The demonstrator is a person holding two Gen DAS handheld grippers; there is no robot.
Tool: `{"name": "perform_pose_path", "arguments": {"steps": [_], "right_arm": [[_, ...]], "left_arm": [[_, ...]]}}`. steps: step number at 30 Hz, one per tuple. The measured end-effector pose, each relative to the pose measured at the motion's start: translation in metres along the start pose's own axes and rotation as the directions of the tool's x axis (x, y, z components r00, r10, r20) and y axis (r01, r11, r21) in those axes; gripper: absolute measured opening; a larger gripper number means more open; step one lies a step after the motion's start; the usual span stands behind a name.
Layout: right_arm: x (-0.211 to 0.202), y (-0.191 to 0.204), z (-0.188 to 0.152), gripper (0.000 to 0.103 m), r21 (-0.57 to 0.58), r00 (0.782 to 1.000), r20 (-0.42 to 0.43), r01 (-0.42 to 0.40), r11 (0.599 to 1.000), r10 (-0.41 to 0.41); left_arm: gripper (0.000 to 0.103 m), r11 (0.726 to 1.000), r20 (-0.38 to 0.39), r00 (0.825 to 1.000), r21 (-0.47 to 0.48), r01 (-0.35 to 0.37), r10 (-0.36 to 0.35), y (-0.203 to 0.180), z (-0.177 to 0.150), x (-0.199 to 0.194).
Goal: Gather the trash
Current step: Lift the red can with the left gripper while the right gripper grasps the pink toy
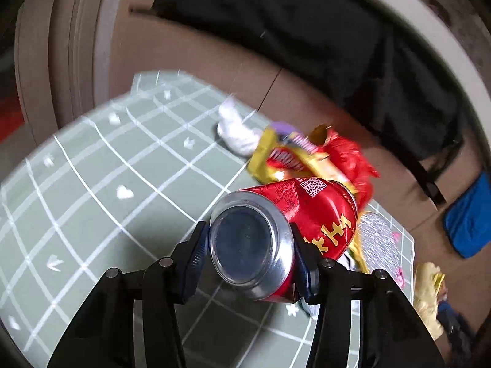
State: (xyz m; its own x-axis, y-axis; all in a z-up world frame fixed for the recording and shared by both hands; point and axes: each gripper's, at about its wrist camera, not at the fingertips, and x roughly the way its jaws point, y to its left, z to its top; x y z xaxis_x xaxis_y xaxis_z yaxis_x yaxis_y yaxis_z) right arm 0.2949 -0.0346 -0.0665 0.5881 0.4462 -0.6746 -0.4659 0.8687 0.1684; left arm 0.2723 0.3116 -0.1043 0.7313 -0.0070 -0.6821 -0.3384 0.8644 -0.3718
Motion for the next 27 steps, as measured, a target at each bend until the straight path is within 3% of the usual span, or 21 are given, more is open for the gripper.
{"name": "perform_pose_path", "arguments": {"steps": [5, 10, 13, 21, 27], "right_arm": [[0.016, 0.002, 0.012, 0.034, -0.015, 1.000, -0.011, 0.004, 1.000, -0.004], [0.046, -0.002, 0.024, 0.034, -0.001, 0.999, -0.045, 0.013, 1.000, -0.013], [0.071, -0.005, 0.030, 0.034, -0.029, 0.995, -0.078, 0.067, 0.997, -0.069], [0.088, -0.006, 0.022, 0.035, -0.030, 0.991, -0.107, 0.084, 0.996, -0.087], [0.111, -0.012, 0.020, 0.037, 0.007, 0.986, -0.164, 0.043, 0.999, -0.042]], "left_arm": [[0.051, 0.995, 0.076, 0.997, 0.104, 0.000, -0.008, -0.008, -0.005, -0.044], [0.051, 0.992, 0.093, 0.994, 0.118, 0.037, -0.048, -0.002, -0.006, -0.067], [0.051, 0.991, 0.096, 0.994, 0.124, 0.045, -0.057, 0.001, -0.008, -0.075], [0.051, 0.993, 0.056, 0.996, 0.103, 0.062, -0.069, 0.012, -0.016, -0.068], [0.051, 0.992, 0.019, 0.996, 0.086, 0.087, -0.089, 0.012, -0.018, -0.054]]}}
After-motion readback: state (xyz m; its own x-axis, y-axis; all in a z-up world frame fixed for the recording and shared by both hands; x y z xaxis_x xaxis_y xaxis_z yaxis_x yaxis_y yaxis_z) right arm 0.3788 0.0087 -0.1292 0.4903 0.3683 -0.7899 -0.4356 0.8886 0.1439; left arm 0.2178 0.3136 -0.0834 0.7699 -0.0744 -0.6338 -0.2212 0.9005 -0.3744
